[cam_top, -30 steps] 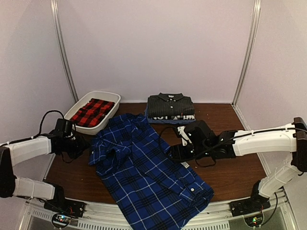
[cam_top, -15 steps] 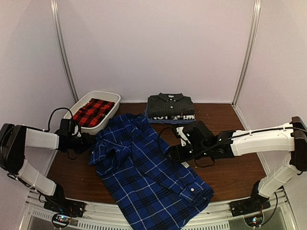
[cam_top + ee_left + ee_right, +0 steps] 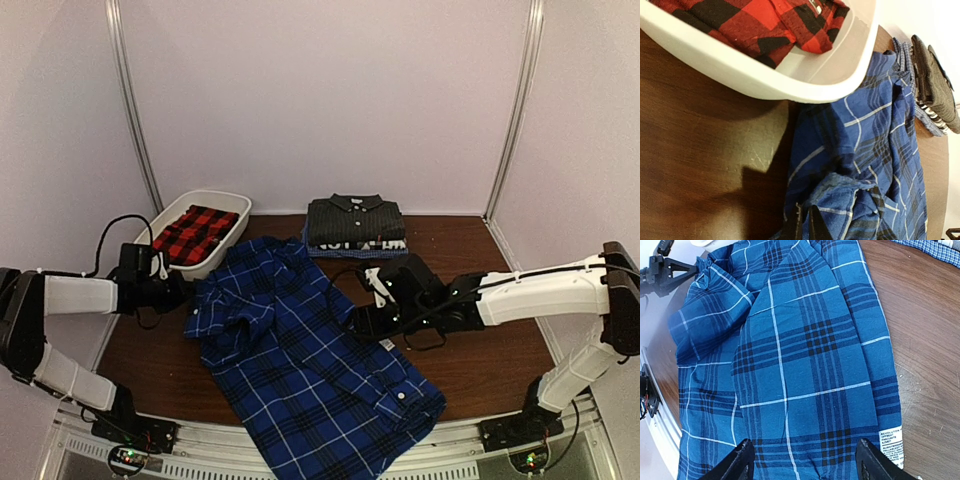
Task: Fold and stack the long sleeve shirts
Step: Adjust the sleeve of the 1/3-folded shirt.
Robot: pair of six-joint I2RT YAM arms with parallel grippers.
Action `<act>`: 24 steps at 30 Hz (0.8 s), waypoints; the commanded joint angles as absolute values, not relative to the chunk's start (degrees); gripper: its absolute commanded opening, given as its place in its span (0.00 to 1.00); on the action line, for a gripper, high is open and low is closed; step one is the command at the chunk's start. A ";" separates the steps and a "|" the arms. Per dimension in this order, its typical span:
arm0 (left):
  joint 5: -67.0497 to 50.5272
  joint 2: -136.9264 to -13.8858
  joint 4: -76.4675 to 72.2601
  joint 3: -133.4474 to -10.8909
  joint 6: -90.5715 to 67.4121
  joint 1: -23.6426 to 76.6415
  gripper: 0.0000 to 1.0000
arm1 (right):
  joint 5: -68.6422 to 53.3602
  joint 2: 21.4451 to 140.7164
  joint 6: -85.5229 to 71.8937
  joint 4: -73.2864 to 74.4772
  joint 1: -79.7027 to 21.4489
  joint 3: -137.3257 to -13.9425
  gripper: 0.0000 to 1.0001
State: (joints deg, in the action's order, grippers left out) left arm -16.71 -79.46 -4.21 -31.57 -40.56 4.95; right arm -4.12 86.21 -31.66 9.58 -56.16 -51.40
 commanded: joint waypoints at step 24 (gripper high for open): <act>-17.11 -74.89 3.53 -47.45 -47.98 39.75 0.00 | 1.47 81.87 -32.92 8.91 -55.90 -52.03 0.71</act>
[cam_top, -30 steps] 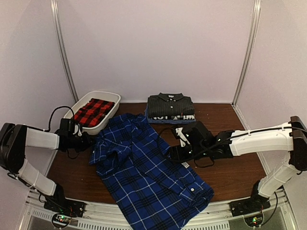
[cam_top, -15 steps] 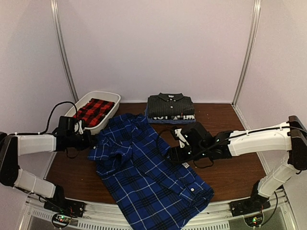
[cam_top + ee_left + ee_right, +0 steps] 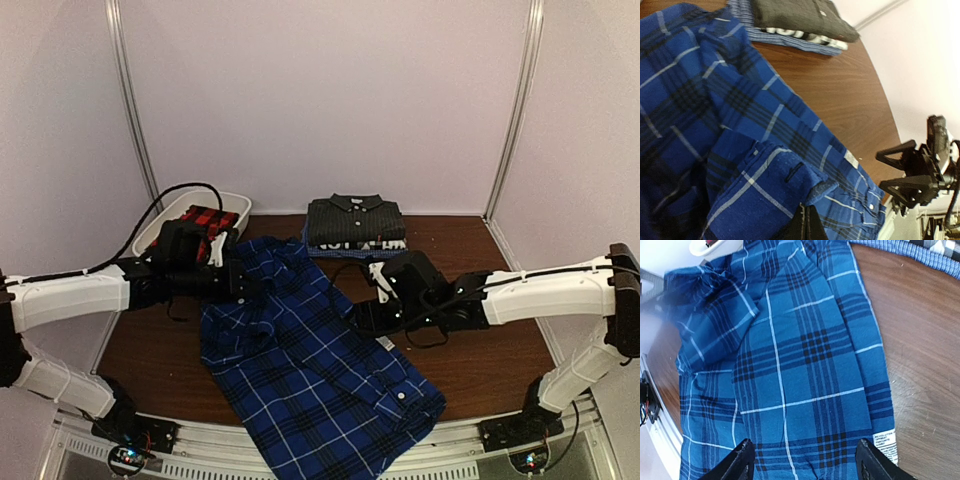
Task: Fold and stack the long sleeve shirts
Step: Adjust the sleeve of the 1/3-folded shirt.
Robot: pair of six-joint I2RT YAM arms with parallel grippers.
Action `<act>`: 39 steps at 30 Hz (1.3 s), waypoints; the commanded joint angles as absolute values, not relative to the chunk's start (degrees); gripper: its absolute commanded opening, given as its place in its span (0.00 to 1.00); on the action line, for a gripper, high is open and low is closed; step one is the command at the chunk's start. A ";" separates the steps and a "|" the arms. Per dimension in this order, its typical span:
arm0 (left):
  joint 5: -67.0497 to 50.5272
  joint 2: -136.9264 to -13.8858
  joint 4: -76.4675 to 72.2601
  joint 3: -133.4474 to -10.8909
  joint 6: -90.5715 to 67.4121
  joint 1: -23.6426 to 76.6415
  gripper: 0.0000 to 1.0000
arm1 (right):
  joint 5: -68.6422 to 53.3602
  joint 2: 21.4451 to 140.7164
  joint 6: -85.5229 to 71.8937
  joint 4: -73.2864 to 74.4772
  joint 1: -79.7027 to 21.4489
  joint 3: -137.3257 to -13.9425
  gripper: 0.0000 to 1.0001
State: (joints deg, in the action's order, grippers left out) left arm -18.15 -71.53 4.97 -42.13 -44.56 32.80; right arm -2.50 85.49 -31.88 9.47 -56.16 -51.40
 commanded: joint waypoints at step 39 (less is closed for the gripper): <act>-9.65 -74.49 9.75 -48.23 -53.32 49.71 0.51 | -12.58 84.52 -43.21 -3.83 -58.56 -38.98 0.66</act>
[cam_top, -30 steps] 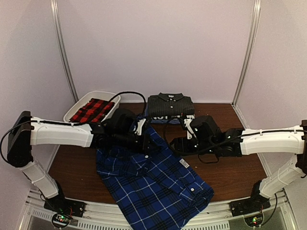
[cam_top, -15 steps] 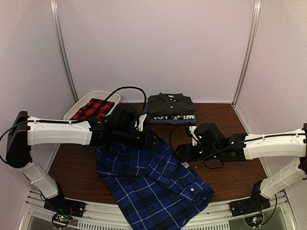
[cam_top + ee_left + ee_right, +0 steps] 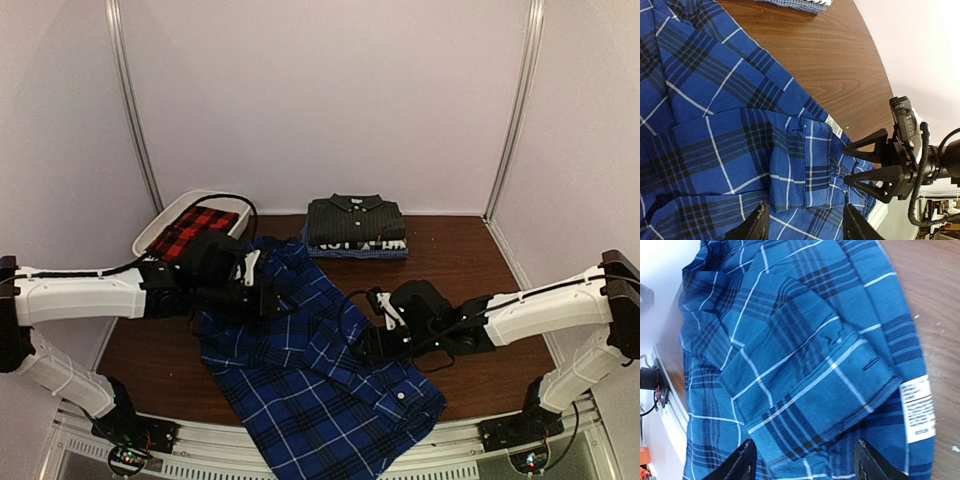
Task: Fold and stack the long sleeve shirts
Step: Adjust the sleeve of the 1/3-folded shirt, then pick up the sleeve from the 1/3-folded shirt.
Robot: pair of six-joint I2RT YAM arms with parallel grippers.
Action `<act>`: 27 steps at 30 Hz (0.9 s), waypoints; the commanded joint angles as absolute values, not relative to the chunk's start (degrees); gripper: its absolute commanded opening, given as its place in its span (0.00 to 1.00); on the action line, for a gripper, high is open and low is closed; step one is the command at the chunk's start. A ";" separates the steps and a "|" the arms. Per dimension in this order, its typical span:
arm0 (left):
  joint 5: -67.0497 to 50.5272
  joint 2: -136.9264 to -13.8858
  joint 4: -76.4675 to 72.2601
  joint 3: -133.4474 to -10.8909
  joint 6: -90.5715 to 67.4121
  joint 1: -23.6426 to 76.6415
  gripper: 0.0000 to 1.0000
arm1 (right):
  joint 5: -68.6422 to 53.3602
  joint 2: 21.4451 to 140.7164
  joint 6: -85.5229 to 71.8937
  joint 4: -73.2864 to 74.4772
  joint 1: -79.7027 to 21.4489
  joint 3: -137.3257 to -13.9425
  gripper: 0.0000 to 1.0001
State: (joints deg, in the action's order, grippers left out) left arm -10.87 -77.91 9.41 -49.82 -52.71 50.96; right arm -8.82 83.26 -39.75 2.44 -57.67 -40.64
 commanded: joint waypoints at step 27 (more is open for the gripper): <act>-10.19 -66.19 17.03 -45.61 -51.19 43.30 0.50 | -12.27 93.60 -51.36 -15.45 -58.62 -38.72 0.46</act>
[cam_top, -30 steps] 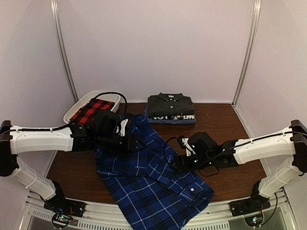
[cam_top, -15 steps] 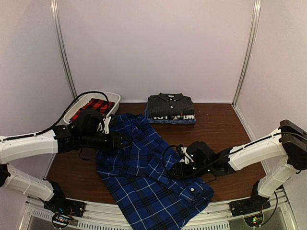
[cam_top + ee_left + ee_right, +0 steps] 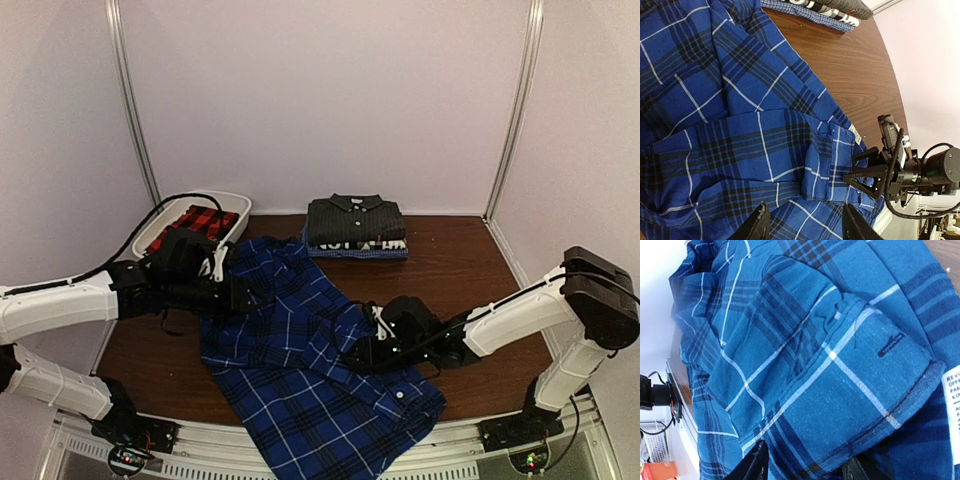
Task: Fold and stack the long sleeve shirts
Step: Pick up the sleeve from the 1/3-folded shirt.
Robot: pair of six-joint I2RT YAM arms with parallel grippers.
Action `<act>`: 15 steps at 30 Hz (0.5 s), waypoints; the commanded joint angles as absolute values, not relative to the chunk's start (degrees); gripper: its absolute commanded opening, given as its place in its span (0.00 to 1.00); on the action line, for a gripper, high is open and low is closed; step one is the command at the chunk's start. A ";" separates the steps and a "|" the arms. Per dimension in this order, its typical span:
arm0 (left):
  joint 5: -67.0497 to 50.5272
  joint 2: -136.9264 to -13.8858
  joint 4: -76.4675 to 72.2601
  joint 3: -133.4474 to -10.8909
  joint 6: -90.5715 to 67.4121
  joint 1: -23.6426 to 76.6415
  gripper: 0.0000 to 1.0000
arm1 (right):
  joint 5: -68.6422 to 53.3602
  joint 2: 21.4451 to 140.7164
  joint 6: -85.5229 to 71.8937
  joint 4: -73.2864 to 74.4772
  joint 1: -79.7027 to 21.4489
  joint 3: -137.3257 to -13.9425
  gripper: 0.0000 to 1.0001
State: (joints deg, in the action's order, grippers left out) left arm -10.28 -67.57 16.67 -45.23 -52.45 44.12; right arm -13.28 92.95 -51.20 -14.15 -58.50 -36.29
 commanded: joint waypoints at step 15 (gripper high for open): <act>-1.06 -63.20 28.21 -44.57 -52.45 37.48 0.49 | -7.89 92.58 -46.31 -3.62 -59.06 -48.98 0.03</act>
State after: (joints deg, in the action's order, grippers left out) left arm -3.70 -64.14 25.63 -45.23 -53.08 39.79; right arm -11.22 94.45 -49.19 -9.37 -58.57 -44.97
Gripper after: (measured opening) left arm 0.493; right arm 0.043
